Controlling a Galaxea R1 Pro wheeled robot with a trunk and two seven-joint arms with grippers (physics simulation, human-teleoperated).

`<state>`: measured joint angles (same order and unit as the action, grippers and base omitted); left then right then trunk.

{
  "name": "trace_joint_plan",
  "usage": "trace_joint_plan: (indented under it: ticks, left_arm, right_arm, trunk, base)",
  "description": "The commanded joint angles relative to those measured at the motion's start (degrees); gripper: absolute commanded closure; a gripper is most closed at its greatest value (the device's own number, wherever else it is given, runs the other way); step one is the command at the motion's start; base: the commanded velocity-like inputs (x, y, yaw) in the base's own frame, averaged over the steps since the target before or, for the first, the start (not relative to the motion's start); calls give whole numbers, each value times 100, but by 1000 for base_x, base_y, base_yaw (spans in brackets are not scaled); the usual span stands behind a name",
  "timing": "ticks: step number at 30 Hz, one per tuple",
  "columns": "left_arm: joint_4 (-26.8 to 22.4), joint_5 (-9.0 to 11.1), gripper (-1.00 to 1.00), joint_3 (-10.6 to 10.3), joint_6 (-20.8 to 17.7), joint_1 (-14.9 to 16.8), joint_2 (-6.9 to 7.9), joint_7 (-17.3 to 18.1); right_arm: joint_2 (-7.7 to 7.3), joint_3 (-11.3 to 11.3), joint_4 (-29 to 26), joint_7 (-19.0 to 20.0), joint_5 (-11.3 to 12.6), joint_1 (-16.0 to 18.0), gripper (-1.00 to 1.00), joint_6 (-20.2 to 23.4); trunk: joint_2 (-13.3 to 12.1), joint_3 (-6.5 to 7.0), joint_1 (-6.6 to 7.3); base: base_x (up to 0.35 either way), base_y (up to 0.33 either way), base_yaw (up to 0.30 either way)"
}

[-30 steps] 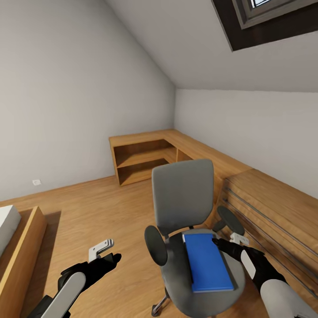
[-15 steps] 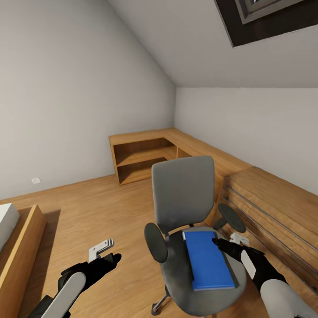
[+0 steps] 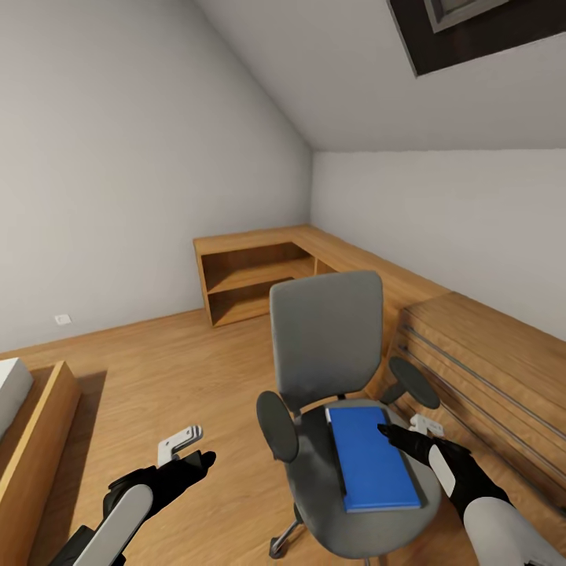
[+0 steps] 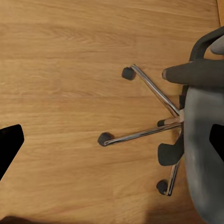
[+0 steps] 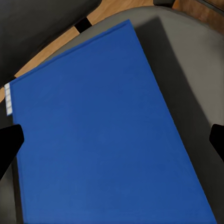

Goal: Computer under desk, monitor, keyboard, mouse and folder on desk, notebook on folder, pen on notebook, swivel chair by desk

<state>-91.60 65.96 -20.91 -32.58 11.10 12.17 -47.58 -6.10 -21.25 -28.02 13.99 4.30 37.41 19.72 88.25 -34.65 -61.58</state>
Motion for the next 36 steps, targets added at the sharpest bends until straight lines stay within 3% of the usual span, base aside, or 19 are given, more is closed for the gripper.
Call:
trace_joint_plan:
  ticks: [1, 36]
  left_arm:
    - [-7, 40, -100, -9, -2, 6, 5, -49]
    - [36, 49, -100, -9, -2, 6, -13, -44]
  right_arm:
    - [3, -23, -6, 16, 45, 3, -100, 41]
    - [-5, -20, -2, -10, 20, 3, -100, 34]
  trunk:
    - [45, -24, -22]
    - [1449, -653, -791]
  base:
    - [0, 0, 0]
    - [0, 0, 0]
